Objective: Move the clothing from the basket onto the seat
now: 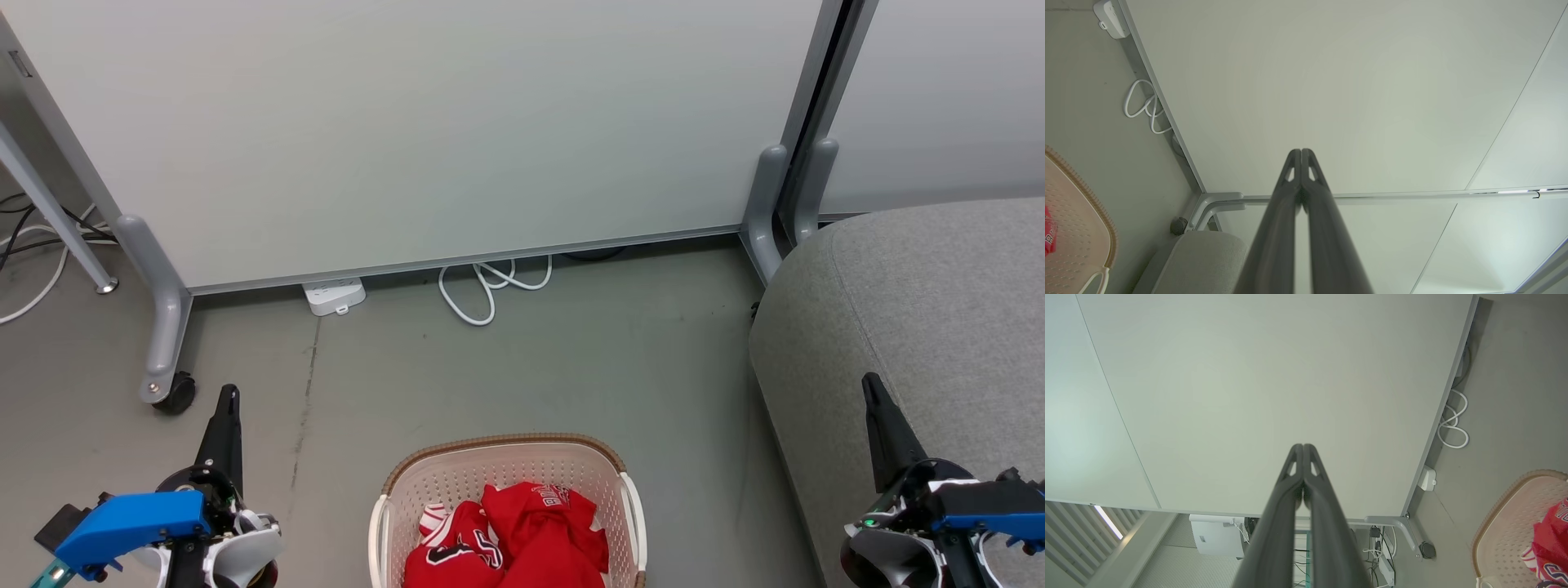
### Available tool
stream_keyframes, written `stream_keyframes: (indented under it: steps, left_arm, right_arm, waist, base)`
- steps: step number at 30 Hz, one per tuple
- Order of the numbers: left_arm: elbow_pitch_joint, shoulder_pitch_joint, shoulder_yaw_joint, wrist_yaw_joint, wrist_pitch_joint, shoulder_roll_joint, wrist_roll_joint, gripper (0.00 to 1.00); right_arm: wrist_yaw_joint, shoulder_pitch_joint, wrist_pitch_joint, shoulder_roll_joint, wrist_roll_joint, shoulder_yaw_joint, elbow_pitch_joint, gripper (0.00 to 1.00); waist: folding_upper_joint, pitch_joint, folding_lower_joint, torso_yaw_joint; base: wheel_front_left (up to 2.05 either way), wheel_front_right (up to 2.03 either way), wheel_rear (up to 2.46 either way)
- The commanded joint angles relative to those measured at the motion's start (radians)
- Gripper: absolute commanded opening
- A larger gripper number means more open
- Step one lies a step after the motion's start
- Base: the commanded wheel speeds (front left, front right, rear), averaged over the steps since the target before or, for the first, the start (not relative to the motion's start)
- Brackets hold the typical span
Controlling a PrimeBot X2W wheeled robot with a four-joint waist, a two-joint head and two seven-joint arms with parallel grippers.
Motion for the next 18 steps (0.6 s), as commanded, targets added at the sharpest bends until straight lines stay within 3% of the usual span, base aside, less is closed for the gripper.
stream_keyframes:
  steps: [1, 17, 18]
  left_arm:
    - [-0.003, -0.012, 0.004, -0.004, 0.003, 0.0, 0.004, 0.0]
    - [-0.003, -0.011, 0.006, -0.004, 0.005, -0.001, 0.006, 0.0]
    - [0.003, 0.0, 0.003, 0.0, 0.001, -0.002, 0.001, 1.0]
  right_arm:
    - [0.003, -0.012, 0.005, 0.002, -0.001, -0.001, -0.002, 0.0]
    - [0.003, -0.013, 0.006, 0.004, -0.004, -0.004, -0.002, 0.0]
    - [0.0, 0.001, 0.004, 0.002, -0.001, -0.003, 0.003, 1.0]
  waist:
    - [0.0, 0.0, 0.0, 0.0]
    - [0.0, 0.0, 0.0, 0.0]
    - [0.0, 0.0, 0.0, 0.0]
  base:
    - [0.0, 0.0, 0.0]
    - [0.0, 0.0, 0.0]
    - [0.0, 0.0, 0.0]
